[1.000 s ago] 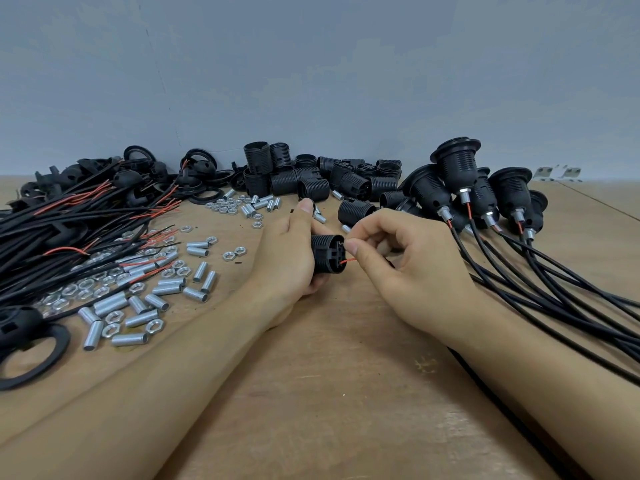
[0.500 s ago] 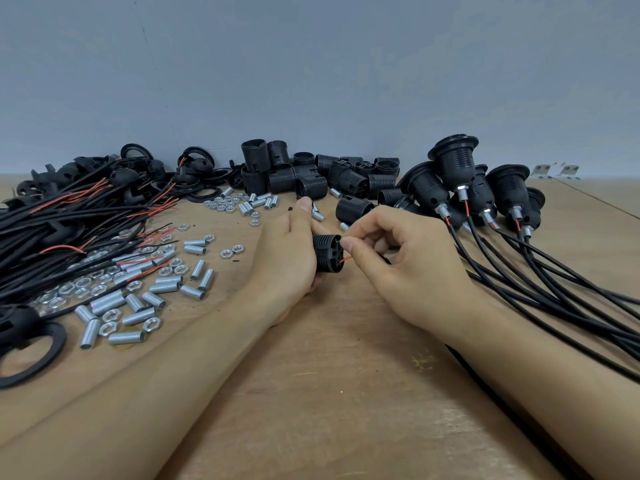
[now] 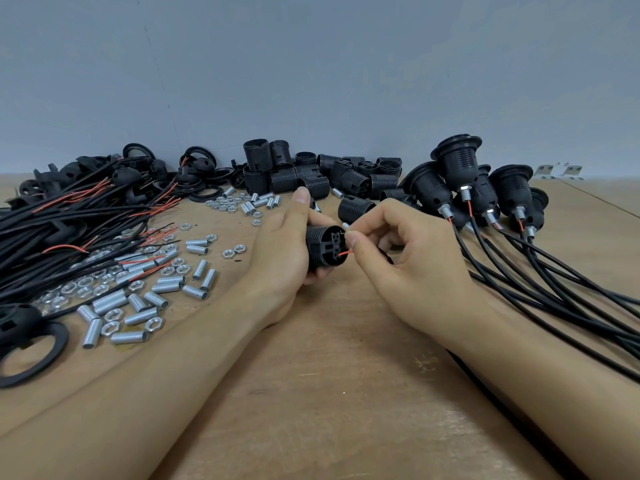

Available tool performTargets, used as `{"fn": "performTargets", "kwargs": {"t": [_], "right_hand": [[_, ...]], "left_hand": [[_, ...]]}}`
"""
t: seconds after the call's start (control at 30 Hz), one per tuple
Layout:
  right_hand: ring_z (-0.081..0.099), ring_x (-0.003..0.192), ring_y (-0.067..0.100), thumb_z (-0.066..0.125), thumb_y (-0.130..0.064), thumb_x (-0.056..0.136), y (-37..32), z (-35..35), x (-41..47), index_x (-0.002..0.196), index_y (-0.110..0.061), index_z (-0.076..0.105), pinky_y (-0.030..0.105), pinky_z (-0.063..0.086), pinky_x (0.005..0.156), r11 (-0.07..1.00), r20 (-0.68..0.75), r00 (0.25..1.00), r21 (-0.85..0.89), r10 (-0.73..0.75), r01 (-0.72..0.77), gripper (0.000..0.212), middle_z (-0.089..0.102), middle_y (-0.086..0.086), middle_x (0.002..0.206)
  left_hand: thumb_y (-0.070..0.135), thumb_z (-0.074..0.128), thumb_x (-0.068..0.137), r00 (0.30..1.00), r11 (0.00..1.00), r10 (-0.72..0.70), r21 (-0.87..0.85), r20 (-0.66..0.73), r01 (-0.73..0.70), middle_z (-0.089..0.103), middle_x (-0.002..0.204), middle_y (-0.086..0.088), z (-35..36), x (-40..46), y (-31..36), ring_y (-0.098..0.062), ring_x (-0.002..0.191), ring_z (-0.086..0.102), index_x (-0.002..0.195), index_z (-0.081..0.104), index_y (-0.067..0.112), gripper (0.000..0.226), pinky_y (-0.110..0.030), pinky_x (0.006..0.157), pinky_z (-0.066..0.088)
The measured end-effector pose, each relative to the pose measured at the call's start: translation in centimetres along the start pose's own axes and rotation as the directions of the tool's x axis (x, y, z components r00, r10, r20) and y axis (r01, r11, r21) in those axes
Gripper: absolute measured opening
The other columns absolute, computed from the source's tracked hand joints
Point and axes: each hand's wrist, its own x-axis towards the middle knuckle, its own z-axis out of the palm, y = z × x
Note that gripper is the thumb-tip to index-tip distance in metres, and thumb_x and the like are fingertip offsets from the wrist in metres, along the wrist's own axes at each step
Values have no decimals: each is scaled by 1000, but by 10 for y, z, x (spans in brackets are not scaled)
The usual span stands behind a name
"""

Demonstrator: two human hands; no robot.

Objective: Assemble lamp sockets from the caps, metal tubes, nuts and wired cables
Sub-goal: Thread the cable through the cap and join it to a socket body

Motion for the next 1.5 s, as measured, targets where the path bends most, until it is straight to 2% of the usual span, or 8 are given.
{"fn": "performTargets", "kwargs": {"t": [0.17,0.37,0.6,0.97,1.17,1.27,1.37,1.5], "right_hand": [[54,60,18,69,-2,86,-1,0,-1,80,-7,67,17,42,55,999,0,999,32,-40,40,8,62,3,67],[52,60,13,69,-2,86,-1,0,-1,79,-6,67,14,39,56,999,5,999,2,-53,53,8,60,-1,67],[52,64,11,70,-4,85,2,-1,0,79,-7,68,17,41,59,995,18,998,-72,-64,65,7,60,-4,68],[55,64,13,68,-4,85,3,-1,0,77,-8,66,29,47,60,987,47,994,-122,-99,104,9,62,-1,68],[52,64,8,70,-5,85,6,1,-1,78,-10,68,13,39,59,991,39,998,-114,-59,63,9,59,-8,66],[52,62,8,70,-7,87,6,1,0,80,-14,69,15,40,58,998,36,999,-58,-12,14,9,60,-9,67],[53,61,13,70,-8,88,4,0,-1,81,-13,69,25,45,56,1000,47,999,-11,-21,22,8,62,-3,67],[53,56,19,66,-13,87,0,0,-2,83,-12,68,33,48,53,996,22,999,88,-25,23,5,62,2,67]], "left_hand": [[44,35,106,1000,1000,17,-19,-7,-17,56,46,-5,0,0,0,-18,34,43,51,64,22,66,-17,39,25],[44,36,106,1000,1000,3,-22,-14,-4,55,48,-7,0,0,0,-18,34,42,52,62,19,65,-16,39,25],[46,35,106,998,997,10,80,-63,-5,54,48,-3,2,0,-3,-15,38,45,50,64,21,68,-18,38,32],[45,33,107,997,987,33,161,-67,-22,51,42,2,3,1,-4,-12,37,45,48,66,26,70,-21,39,35],[45,32,107,988,955,131,277,-85,-102,51,41,8,1,2,-8,-10,42,47,50,66,30,68,-29,51,35],[46,32,106,989,959,121,267,-89,-93,50,41,6,2,3,-8,-11,40,47,50,64,29,68,-25,47,36],[45,33,107,997,986,54,162,-59,-43,49,40,3,0,2,-6,-12,35,44,50,64,22,68,-20,38,34],[43,36,106,999,1000,-16,-13,32,17,50,43,-5,-4,3,-3,-15,30,38,68,60,6,58,-13,37,25]]}}
